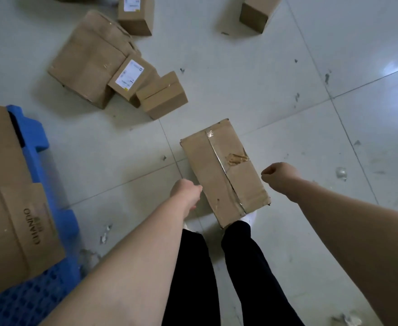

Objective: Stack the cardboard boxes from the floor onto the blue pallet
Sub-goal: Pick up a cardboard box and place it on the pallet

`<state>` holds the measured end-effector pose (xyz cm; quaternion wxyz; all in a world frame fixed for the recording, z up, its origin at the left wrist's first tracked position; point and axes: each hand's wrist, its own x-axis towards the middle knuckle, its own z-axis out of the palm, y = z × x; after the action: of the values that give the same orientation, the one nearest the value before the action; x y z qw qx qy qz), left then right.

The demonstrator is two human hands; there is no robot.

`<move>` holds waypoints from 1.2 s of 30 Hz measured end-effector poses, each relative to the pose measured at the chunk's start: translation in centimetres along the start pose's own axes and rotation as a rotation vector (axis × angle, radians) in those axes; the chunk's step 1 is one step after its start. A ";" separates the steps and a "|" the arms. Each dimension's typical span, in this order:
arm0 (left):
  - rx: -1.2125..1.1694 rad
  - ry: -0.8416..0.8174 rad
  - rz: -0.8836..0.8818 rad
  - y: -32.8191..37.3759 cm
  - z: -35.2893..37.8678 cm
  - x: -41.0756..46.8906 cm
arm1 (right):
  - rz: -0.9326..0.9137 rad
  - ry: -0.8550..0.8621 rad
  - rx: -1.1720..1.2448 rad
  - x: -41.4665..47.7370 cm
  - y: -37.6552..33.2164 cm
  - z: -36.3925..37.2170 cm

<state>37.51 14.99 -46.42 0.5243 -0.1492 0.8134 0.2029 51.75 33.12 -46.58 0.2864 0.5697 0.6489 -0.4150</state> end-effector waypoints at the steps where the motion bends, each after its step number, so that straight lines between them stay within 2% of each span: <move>1: 0.015 0.012 -0.005 -0.1 1.0 1.5 | 0.018 -0.012 0.015 1.4 0.6 0.8; 6: 0.062 0.066 -0.074 -0.7 4.8 7.9 | 0.064 -0.030 0.012 7.5 3.2 4.2; 12: 0.000 0.105 -0.176 -2.1 7.9 13.3 | 0.010 -0.079 0.037 12.5 4.5 7.3; 17: -0.124 0.013 -0.229 -3.6 9.5 15.3 | 0.023 -0.152 0.150 14.4 5.4 9.5; 21: -0.228 -0.034 -0.238 -4.2 9.7 14.7 | 0.041 -0.099 0.277 13.4 5.2 10.3; 27: -0.325 0.008 -0.196 -3.9 5.0 11.1 | -0.053 -0.069 0.352 8.4 2.1 9.5; 36: -0.349 0.107 -0.089 -3.5 -8.2 1.1 | -0.180 -0.124 0.302 -3.2 -7.5 8.0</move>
<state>32.15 7.89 -45.04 0.4549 -0.2843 0.7853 0.3092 44.17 24.57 -46.23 0.1988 0.5194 0.6088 -0.5658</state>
